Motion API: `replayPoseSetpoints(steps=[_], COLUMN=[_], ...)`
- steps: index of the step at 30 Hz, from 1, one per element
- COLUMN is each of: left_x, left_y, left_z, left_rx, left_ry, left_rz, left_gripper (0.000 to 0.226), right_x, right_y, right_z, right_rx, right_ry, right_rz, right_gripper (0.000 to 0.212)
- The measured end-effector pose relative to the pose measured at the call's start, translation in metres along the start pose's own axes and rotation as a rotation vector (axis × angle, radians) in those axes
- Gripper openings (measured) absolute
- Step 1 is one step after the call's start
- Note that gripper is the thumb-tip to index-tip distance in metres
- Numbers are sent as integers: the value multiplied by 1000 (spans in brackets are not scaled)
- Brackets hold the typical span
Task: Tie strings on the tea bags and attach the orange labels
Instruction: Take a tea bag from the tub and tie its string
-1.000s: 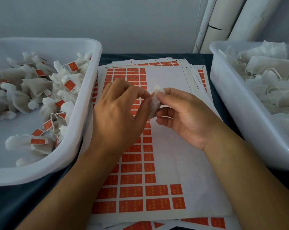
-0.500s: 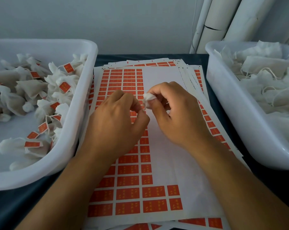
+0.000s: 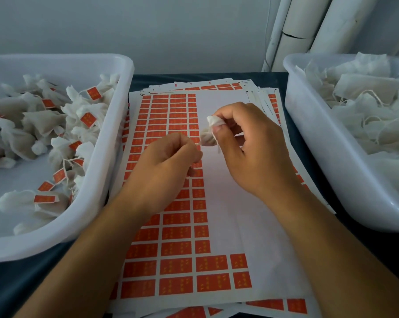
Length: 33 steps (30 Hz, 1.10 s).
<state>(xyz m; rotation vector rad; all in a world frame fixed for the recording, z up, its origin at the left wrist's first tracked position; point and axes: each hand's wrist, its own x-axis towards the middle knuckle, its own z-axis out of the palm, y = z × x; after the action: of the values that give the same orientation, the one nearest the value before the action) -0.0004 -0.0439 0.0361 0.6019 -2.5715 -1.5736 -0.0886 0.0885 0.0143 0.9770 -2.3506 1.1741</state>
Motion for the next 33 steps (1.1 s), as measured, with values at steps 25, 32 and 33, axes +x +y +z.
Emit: replayPoseSetpoints(steps=[25, 32, 33], left_x=[0, 3, 3], left_y=[-15, -18, -19], left_z=[6, -2, -2], left_rx=[-372, -768, -784], left_ry=[42, -84, -88], left_rz=[111, 85, 93], left_gripper=[37, 25, 25], right_x=[2, 5, 5], right_y=[1, 4, 5], right_z=[-8, -21, -22], right_rx=[244, 628, 628], right_ry=[-251, -509, -532], right_rz=[101, 221, 216], right_gripper=[11, 24, 27])
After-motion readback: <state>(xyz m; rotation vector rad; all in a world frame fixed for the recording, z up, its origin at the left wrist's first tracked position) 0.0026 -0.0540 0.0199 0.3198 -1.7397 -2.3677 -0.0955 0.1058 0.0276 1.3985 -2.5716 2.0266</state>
